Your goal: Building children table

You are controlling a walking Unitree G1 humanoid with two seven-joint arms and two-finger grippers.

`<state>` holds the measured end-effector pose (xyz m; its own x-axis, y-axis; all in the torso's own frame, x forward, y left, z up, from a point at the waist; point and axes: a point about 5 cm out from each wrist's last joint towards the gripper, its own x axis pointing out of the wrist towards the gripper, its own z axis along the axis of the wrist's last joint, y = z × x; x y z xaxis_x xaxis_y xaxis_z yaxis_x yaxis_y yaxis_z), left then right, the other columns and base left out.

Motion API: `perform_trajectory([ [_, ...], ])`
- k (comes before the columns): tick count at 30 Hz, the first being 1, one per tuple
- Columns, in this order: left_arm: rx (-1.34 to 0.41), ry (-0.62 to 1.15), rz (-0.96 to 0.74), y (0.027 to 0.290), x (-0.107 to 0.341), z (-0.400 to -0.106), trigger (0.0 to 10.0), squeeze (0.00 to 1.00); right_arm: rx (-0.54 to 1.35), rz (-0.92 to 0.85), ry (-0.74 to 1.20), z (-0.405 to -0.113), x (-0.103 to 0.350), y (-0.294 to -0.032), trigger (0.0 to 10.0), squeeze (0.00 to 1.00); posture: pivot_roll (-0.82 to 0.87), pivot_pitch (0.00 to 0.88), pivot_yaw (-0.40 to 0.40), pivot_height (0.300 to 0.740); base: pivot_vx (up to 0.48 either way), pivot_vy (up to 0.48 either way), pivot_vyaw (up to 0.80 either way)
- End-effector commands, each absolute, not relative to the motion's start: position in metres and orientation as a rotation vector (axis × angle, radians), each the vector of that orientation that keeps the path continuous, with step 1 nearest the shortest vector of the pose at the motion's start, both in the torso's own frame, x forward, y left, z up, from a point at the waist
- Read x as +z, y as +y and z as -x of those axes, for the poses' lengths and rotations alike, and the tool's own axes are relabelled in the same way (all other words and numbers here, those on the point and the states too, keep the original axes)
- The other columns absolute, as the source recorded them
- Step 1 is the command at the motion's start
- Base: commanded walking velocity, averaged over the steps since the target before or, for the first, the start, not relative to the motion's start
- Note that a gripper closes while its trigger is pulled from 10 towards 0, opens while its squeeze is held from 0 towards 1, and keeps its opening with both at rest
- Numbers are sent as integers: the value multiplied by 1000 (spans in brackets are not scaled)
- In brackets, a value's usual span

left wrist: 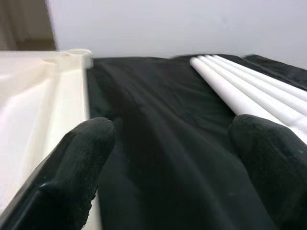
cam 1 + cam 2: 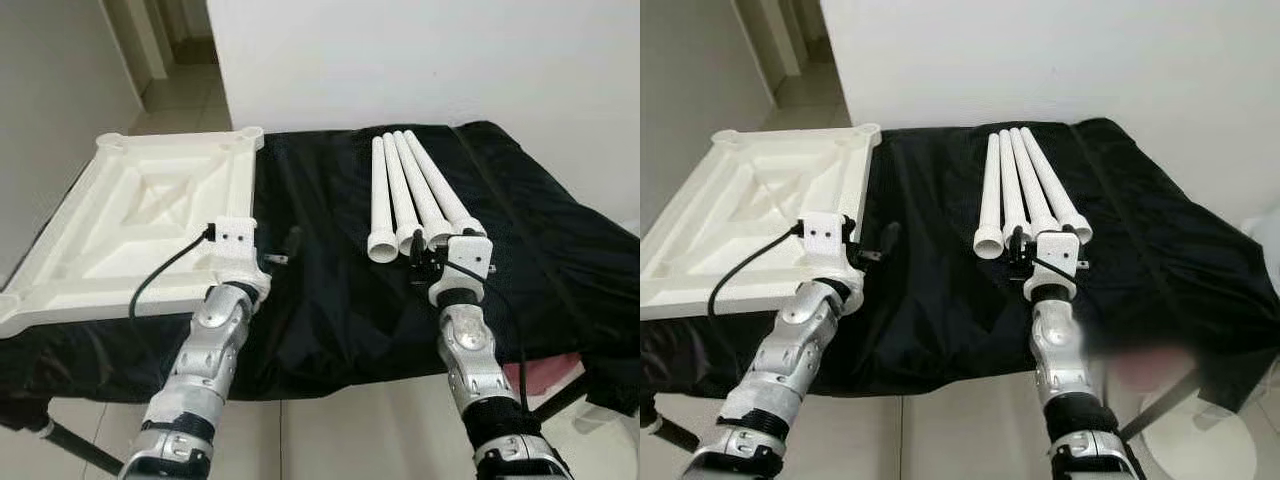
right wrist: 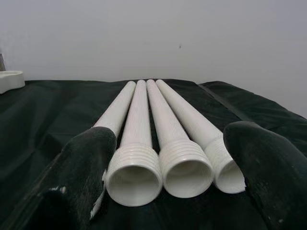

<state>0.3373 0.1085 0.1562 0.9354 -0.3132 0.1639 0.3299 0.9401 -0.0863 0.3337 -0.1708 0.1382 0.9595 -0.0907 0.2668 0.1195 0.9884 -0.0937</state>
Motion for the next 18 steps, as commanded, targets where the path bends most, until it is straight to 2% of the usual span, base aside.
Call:
perform_trajectory([
  [1, -382, -173, 69, 107, 163, -339, 10000, 0, -87, 109, -242, -338, 138, -168, 10000, 0, -49, 0, 42, 740, 0, 0, 0],
  [14, -396, -186, 73, 111, 168, -339, 10000, 0, -86, 108, -246, -342, 140, -164, 10000, 0, -28, 0, 59, 740, 0, 0, 0],
  [18, -394, -188, 70, 111, 168, -340, 10000, 0, -87, 105, -246, -342, 139, -162, 10000, 0, -28, 0, 66, 740, 0, 377, 0],
])
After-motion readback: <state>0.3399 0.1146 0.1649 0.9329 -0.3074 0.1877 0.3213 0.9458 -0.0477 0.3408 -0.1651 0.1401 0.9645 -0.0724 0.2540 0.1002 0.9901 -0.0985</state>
